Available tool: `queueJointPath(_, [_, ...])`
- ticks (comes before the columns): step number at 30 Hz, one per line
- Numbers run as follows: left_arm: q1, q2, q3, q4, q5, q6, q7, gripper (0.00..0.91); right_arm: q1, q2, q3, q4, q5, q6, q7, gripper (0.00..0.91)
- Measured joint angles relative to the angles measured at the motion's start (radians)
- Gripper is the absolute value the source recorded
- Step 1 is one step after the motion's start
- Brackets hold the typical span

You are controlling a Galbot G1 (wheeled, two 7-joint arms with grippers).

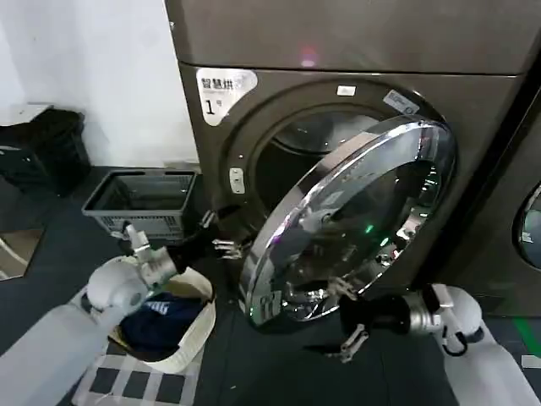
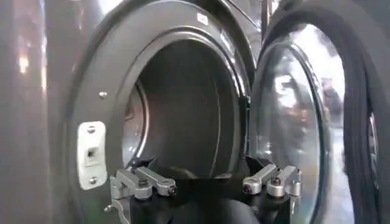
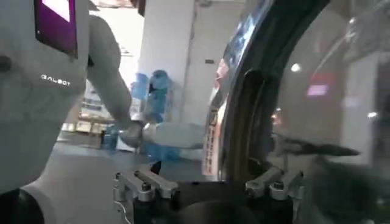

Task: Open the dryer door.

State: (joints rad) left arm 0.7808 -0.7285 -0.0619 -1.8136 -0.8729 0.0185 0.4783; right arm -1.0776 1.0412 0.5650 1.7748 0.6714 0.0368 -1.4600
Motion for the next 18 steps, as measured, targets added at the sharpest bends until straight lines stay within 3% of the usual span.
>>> queueJointPath(18, [-0.076,-0.021,0.116,0.005,-0.01,-0.01,0.025,0.907,-0.168,0.063,0.338,0.009,0.041,0.01,0.037,0.907])
